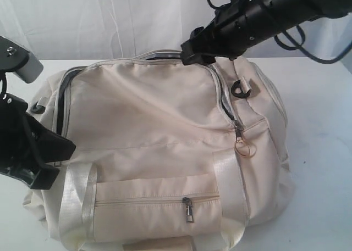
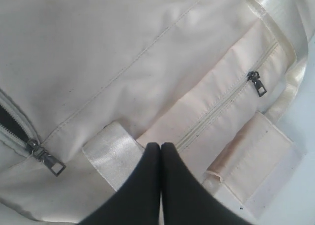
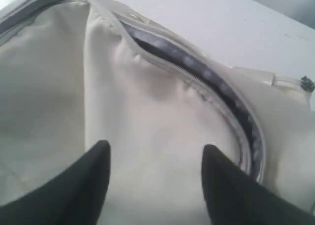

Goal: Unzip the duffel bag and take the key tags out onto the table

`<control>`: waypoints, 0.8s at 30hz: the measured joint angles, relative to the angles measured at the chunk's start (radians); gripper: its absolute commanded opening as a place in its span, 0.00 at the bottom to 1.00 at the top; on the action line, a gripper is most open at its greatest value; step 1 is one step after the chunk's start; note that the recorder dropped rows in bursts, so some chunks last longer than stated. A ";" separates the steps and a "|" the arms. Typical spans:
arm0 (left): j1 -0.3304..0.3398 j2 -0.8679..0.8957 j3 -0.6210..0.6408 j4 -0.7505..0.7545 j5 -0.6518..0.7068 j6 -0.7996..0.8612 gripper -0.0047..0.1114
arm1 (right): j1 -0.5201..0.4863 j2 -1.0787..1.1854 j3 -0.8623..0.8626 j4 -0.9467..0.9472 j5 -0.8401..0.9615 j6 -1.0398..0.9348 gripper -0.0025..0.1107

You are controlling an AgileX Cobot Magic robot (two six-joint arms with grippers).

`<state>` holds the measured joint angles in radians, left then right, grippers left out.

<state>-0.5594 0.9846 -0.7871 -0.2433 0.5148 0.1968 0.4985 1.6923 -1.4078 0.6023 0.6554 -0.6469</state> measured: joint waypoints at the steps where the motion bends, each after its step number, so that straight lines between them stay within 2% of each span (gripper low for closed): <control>1: 0.000 0.000 0.000 -0.007 0.000 0.005 0.04 | 0.000 0.033 -0.022 0.000 -0.008 0.000 0.56; 9: 0.000 0.000 0.000 -0.021 0.000 0.021 0.04 | 0.000 0.241 -0.173 -0.072 -0.038 0.000 0.59; 12: 0.000 0.000 0.000 -0.021 0.000 0.023 0.04 | 0.000 0.275 -0.206 -0.142 -0.041 0.000 0.63; 16: 0.000 0.000 0.000 -0.021 0.000 0.023 0.04 | 0.002 0.297 -0.225 -0.168 -0.013 0.000 0.63; 20: 0.000 0.000 0.000 -0.021 0.000 0.024 0.04 | 0.002 0.311 -0.231 -0.174 0.077 0.000 0.54; 24: 0.000 0.000 0.000 -0.021 0.000 0.025 0.04 | 0.006 0.318 -0.232 -0.179 0.173 0.000 0.32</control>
<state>-0.5594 0.9846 -0.7871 -0.2644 0.5148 0.2221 0.5047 2.0102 -1.6400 0.4229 0.8285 -0.6469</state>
